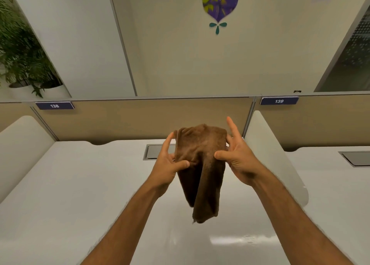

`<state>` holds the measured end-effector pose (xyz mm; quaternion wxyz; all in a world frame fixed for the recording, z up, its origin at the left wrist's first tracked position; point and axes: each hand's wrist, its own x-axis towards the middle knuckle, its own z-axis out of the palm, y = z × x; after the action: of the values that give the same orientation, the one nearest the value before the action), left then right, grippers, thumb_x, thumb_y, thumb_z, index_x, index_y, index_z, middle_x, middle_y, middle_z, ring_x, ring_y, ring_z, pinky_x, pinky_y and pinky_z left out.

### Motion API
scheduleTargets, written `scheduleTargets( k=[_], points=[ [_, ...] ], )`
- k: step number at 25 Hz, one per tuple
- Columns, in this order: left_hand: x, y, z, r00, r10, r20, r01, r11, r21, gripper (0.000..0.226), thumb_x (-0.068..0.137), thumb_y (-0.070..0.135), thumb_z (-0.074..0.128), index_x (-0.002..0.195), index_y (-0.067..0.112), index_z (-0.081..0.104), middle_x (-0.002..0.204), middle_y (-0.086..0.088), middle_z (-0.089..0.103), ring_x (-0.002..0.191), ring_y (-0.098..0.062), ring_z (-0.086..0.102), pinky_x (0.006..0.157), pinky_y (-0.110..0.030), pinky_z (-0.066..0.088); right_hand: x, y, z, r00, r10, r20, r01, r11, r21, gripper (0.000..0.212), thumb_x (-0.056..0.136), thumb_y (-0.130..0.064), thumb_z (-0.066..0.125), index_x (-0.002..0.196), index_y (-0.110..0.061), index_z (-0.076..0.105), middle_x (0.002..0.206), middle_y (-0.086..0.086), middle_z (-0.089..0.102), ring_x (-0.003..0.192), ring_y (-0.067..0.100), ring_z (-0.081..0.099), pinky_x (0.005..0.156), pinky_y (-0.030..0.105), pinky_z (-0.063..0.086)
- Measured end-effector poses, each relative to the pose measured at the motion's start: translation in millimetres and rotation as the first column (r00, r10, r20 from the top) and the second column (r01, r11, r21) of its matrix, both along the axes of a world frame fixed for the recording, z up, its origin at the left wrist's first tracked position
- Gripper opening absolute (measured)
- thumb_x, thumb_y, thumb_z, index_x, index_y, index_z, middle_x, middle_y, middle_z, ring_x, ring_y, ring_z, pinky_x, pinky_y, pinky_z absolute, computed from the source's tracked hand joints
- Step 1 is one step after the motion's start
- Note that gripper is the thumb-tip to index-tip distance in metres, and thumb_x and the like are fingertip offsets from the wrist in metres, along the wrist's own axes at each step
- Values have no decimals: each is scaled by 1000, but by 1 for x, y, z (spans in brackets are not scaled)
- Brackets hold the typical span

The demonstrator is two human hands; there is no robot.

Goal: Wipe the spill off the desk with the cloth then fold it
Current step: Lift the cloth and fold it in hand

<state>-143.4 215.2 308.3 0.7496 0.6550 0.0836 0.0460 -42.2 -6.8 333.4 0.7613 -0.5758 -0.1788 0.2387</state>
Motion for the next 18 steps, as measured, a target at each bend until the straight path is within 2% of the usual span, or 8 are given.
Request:
scheduleTargets(
  k=[2,4,6,9,12,14,16,18],
  points=[
    [2,9,3,994,104,31,-103,994,-40,97,90,-6,75,160,40,26,102,-15,81,103,-30,78,81,-25,61,4,-3,-12,980,-123,-159,117,992,-51,94,82,9,74,158,-27,31,129,5,67,104,26,74,76,27,61],
    [0,8,2,990,143,9,-143,990,3,90,93,-5,72,158,42,31,95,-12,81,100,-28,78,79,-22,60,-5,-3,-33,928,-204,-311,168,976,-139,70,92,5,66,155,-7,36,130,16,67,97,22,73,70,21,61],
    [-4,3,-4,990,142,-3,-141,987,73,84,95,-6,69,154,45,38,97,0,81,102,-26,77,78,-23,61,-17,-2,-54,923,-153,-352,88,977,-195,61,96,1,65,152,-9,42,126,15,69,97,22,76,72,25,62],
    [-10,11,-10,993,116,21,-116,993,-2,93,93,-15,65,158,44,34,114,12,78,111,-19,75,84,-26,61,-29,2,-61,978,-36,-204,-16,969,-248,82,86,-7,79,151,-36,40,125,-6,65,102,25,74,73,36,63],
    [-12,23,-7,996,81,37,-81,997,-3,100,88,-18,68,155,50,37,134,1,67,119,-26,71,95,-35,60,-33,14,-51,1000,12,-6,-13,944,-328,98,80,-2,83,153,-45,33,125,-20,51,106,16,66,72,26,61],
    [-14,26,-4,995,89,51,-92,993,69,94,87,-18,69,149,49,48,132,-3,66,115,-23,71,94,-33,61,-34,20,-42,993,3,118,46,913,-405,86,81,-1,80,149,-40,43,127,-13,53,109,18,65,78,25,61],
    [-15,26,0,991,122,56,-129,977,170,83,88,-16,70,140,48,58,127,-2,67,112,-20,71,87,-25,61,-29,19,-34,961,-29,276,169,851,-497,58,86,-7,78,136,-30,61,122,-3,62,109,21,66,83,25,59],
    [-15,27,2,984,172,54,-180,944,275,71,88,-10,73,132,45,64,128,-1,66,115,-19,68,86,-17,59,-22,17,-23,917,-31,398,254,814,-522,33,89,-13,76,118,-26,71,110,-4,68,100,16,66,78,21,53]
  ],
)
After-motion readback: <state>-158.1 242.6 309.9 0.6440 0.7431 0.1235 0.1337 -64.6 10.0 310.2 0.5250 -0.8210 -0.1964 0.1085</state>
